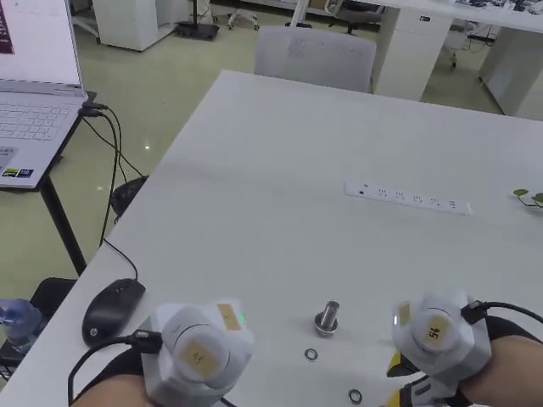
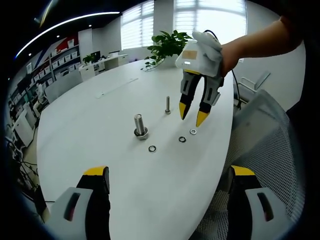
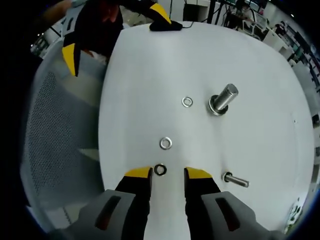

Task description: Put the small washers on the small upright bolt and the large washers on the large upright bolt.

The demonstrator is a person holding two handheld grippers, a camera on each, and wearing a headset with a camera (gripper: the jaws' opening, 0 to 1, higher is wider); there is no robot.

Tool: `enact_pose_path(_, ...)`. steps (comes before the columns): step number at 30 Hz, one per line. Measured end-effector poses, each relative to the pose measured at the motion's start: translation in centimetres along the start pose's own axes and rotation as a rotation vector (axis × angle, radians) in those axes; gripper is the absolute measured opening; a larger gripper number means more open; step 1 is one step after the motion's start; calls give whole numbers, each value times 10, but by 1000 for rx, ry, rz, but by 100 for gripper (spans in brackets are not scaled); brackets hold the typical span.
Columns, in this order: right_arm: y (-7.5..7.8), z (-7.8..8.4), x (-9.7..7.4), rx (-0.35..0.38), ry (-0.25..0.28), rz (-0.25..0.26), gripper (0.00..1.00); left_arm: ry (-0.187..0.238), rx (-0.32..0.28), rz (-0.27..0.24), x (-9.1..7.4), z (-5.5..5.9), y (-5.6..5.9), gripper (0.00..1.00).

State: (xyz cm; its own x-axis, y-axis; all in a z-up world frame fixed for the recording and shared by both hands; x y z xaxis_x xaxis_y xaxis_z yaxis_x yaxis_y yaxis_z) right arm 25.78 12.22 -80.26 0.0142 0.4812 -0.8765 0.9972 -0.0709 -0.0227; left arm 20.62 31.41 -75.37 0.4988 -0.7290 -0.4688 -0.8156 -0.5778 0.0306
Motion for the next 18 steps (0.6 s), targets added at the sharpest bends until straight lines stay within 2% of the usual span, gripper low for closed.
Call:
enact_pose_path(9, -6, 11, 11, 5, -7, -9, 26, -5, 10, 1, -1, 1, 0, 99)
enact_pose_path(18, -4, 21, 22, 6, -17, -3, 25, -8, 14, 6, 0, -1, 1, 97)
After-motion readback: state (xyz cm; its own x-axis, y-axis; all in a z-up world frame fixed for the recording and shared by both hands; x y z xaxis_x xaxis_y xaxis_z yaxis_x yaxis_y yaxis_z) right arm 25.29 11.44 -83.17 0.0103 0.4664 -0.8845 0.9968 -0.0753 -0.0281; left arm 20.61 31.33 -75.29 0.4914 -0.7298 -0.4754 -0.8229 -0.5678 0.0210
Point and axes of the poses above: the centre of the closed fingertips' face, and the gripper's own axes: x roughly forward along the fingers, y roughly to its right, z roughly out of its underside, the point moved 5 cm from there along -x, roughly backward along the fingers, and after that the axes turned 13 degrees about y, right-handed, at the moved point
